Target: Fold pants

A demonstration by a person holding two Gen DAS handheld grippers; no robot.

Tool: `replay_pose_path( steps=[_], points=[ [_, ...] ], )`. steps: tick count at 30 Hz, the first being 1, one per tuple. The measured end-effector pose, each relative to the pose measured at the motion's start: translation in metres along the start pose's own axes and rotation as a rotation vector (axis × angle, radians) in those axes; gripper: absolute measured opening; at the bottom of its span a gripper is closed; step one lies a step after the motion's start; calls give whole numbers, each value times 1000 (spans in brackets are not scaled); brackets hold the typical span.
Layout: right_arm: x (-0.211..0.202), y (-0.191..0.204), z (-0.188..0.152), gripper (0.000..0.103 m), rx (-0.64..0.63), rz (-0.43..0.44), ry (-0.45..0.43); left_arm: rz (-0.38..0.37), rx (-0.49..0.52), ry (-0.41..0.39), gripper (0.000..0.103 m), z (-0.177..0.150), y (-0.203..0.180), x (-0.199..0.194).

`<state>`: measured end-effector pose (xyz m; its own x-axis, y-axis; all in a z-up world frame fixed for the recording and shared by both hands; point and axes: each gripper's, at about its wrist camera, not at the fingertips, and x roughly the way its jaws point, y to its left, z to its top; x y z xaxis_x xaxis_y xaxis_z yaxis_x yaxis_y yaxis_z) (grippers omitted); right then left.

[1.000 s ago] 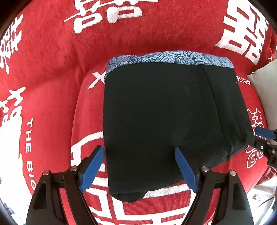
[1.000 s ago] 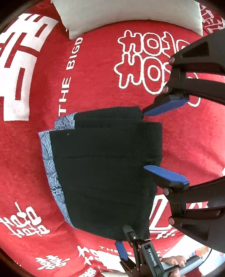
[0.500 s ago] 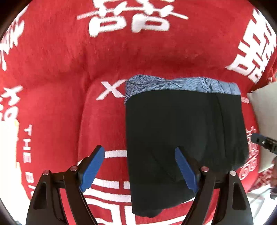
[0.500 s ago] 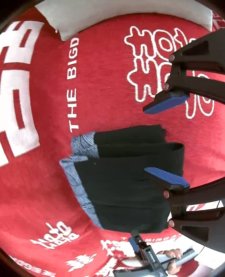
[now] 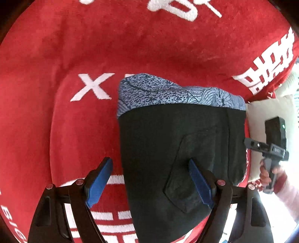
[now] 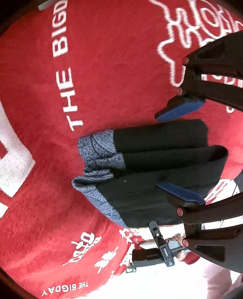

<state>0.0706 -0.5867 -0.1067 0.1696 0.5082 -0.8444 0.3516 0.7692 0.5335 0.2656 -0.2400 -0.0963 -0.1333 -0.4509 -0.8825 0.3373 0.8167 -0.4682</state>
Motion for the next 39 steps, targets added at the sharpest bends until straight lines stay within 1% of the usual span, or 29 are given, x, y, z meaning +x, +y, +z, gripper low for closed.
replay_pose_path(
  steps=[2,4,5,6,9,12,14,16,17,18,19,20,21,22,23,24,26,30,33,39],
  points=[
    [5,-4,4,71,-14,21,26,-17,28,16,84,4,0,2],
    [11,-7,7,71,-35,61,50,-33,60,27,84,8,0,3],
    [12,-7,9,71,-41,70,54,-41,70,32,89,9,0,4],
    [15,-7,11,71,-51,86,62,-45,77,38,98,11,1,7],
    [18,-10,16,73,-59,116,75,-66,98,64,99,13,-1,18],
    [22,-10,20,74,-65,135,87,-93,96,60,99,15,-6,24],
    [24,-11,22,76,-54,151,95,-93,96,51,99,14,-11,28],
    [27,-12,26,77,-22,154,103,-68,100,40,99,13,-18,31],
    [27,-13,27,76,7,149,105,-58,97,32,97,12,-20,32],
    [28,-11,28,75,17,139,104,-54,96,21,90,11,-22,30],
    [27,-8,27,72,16,116,101,-50,101,6,87,9,-25,27],
    [26,-4,25,65,7,98,97,-43,114,-10,80,6,-29,22],
    [25,0,24,61,6,94,91,-38,123,-20,74,5,-31,19],
    [23,2,23,53,12,98,83,-28,133,-31,72,3,-35,15],
    [19,4,21,46,19,104,69,-24,135,-37,68,2,-36,12],
    [16,6,20,44,22,109,60,-24,132,-47,65,0,-38,7],
    [9,11,15,40,29,124,44,-33,131,-63,62,-3,-40,-2],
    [-6,21,4,38,44,170,28,-58,148,-82,61,-11,-48,-17],
    [-13,30,-5,38,50,182,28,-77,142,-81,61,-22,-49,-30],
    [-27,51,-37,38,56,205,35,-101,122,-77,61,-49,-55,-53]
  ],
)
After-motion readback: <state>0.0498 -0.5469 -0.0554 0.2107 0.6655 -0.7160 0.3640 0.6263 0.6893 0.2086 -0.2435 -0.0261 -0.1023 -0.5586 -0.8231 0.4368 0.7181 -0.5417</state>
